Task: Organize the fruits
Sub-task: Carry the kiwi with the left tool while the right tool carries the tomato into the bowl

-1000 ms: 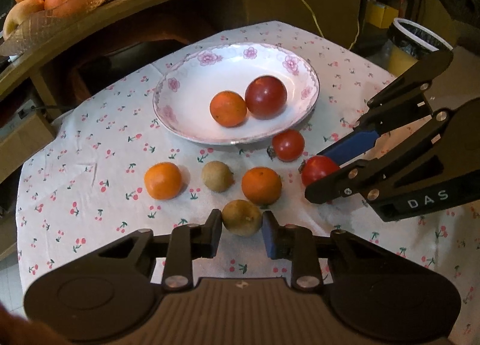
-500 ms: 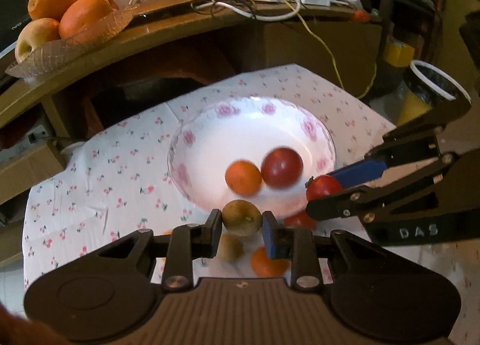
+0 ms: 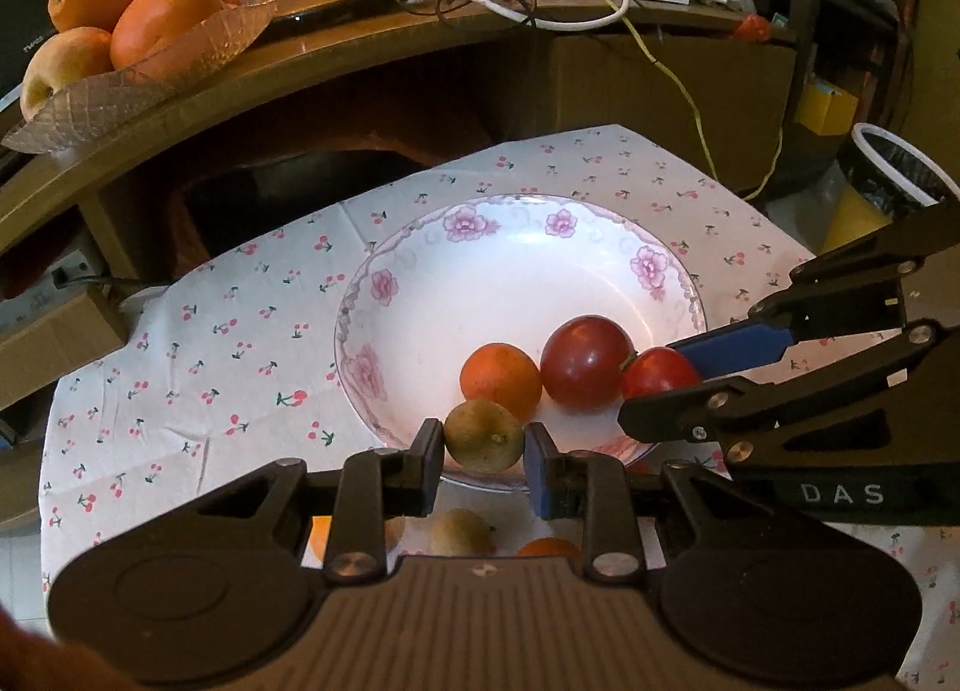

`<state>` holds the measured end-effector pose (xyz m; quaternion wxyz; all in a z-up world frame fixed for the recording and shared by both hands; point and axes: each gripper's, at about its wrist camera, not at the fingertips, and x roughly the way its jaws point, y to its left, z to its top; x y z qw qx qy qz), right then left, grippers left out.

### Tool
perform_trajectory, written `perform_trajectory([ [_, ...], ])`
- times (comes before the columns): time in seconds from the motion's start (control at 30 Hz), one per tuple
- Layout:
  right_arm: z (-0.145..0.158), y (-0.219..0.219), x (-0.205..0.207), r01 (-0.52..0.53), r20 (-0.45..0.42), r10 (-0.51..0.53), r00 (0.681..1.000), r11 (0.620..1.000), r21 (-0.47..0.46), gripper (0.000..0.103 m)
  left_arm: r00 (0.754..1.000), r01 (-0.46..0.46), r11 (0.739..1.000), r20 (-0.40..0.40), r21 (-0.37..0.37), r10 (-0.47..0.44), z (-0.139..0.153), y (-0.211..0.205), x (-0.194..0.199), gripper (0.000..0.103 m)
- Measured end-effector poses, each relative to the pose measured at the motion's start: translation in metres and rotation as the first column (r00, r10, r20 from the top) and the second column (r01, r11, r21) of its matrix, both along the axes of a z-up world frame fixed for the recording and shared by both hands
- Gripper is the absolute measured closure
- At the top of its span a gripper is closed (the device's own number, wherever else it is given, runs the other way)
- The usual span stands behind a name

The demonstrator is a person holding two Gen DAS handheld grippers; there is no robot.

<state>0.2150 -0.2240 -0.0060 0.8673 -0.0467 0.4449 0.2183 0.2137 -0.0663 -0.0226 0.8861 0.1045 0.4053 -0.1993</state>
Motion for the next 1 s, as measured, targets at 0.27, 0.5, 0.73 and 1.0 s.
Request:
perform_trajectory([
  [0.27, -0.003, 0.002, 0.006, 0.024, 0.003, -0.024, 1.000, 1.000, -0.010, 0.074, 1.000, -0.018, 1.000, 0.002, 0.005, 0.018, -0.003, -0.001, 0.004, 0.069],
  [0.5, -0.008, 0.002, 0.013, 0.048, -0.005, -0.048, 0.999, 0.999, -0.018, 0.074, 1.000, -0.026, 0.999, 0.009, 0.024, 0.026, -0.005, -0.004, 0.006, 0.069],
  [0.73, -0.012, 0.002, 0.016, 0.059, -0.004, -0.059, 0.998, 0.998, -0.022, 0.072, 0.999, -0.030, 0.999, 0.021, 0.045, 0.029, -0.006, -0.006, 0.007, 0.069],
  [1.0, -0.012, 0.002, 0.018, 0.064, 0.003, -0.064, 0.998, 0.998, -0.023, 0.071, 0.999, -0.027, 0.998, 0.023, 0.051, 0.026, -0.006, -0.007, 0.006, 0.068],
])
